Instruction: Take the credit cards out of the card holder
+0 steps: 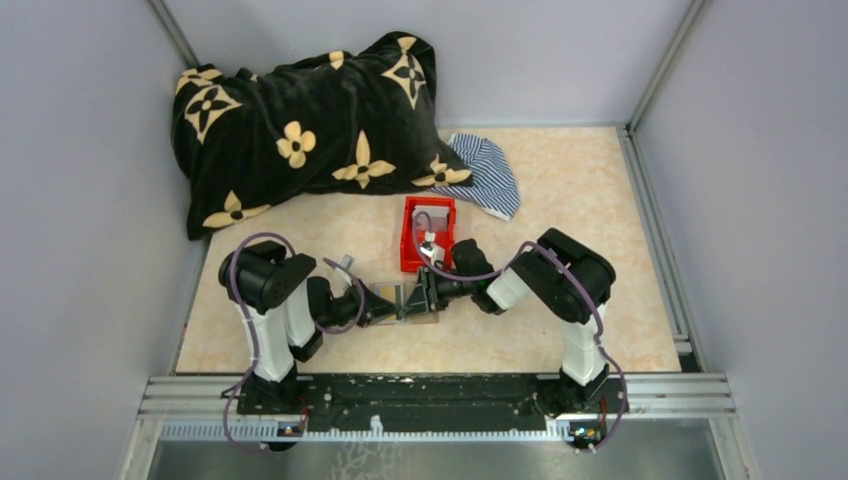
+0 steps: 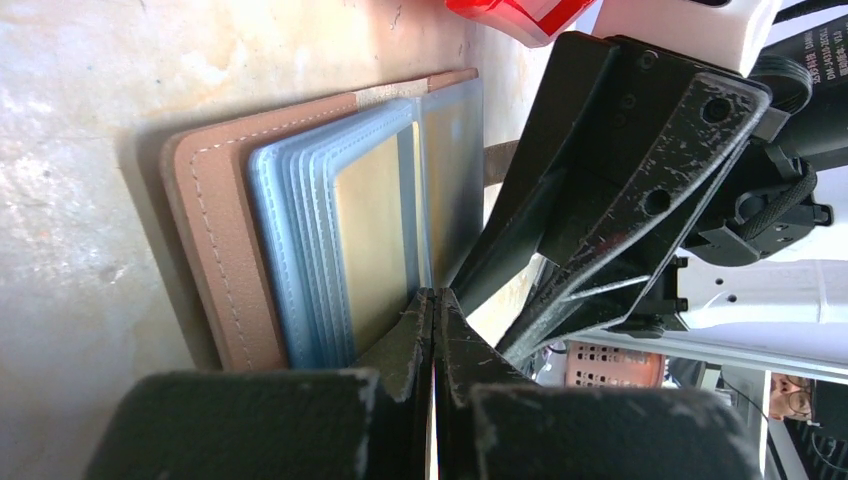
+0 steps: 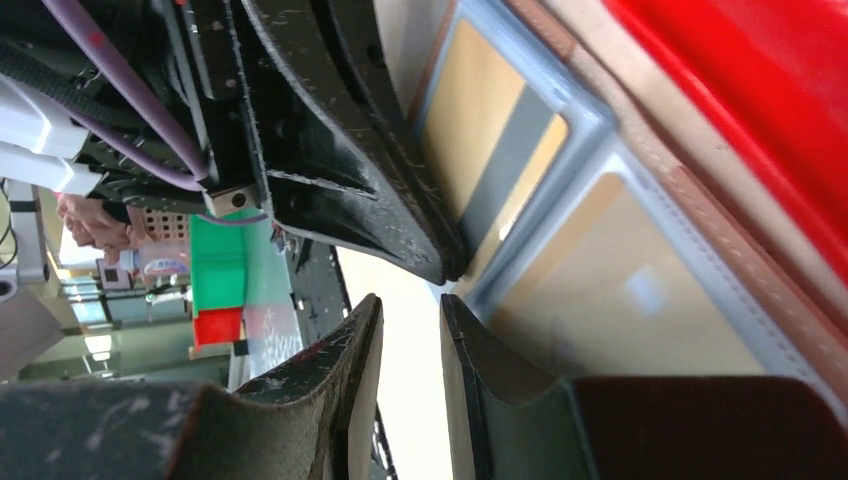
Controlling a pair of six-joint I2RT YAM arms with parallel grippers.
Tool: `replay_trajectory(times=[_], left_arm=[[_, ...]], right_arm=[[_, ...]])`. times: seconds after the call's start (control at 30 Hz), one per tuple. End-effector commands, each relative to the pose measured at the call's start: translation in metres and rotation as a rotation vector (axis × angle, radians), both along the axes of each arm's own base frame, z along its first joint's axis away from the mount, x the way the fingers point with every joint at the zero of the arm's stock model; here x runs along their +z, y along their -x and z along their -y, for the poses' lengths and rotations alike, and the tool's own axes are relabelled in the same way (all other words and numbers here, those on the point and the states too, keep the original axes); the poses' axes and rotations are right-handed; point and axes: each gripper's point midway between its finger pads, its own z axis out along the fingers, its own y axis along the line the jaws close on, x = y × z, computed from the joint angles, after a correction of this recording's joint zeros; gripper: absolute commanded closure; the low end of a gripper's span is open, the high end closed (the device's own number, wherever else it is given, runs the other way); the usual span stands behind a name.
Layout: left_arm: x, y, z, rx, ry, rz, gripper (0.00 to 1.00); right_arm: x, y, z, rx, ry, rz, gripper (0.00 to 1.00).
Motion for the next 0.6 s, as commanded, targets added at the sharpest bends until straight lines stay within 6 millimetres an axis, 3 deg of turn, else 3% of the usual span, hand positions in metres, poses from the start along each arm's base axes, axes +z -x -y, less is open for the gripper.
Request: replay_trajectory(times=[0.0, 0.13, 0.37, 0.57], left_arm=[[-0.050, 0.052, -0.042, 0.045, -0.209, -0.152, 1.00], [-0.045, 0.048, -0.041, 0.048, -0.195, -0.119, 1.00], [-0.010, 0.027, -0.033, 0.093, -0.085, -0.011, 1.00], [-0.010, 0.006, -0.036, 0.148, -0.116, 0.041, 1.00]], right_arm=[[0.017, 0.009, -0.013, 0.075, -0.050, 0.067, 0.71], [0.007, -0.003, -0.005, 0.021, 0.076, 0.114, 0.71], [-0.006, -0.017, 0.013, -0.100, 0.167, 0.115, 0.71], [-0.014, -0.030, 0.013, -0.137, 0.213, 0.117, 0.71]])
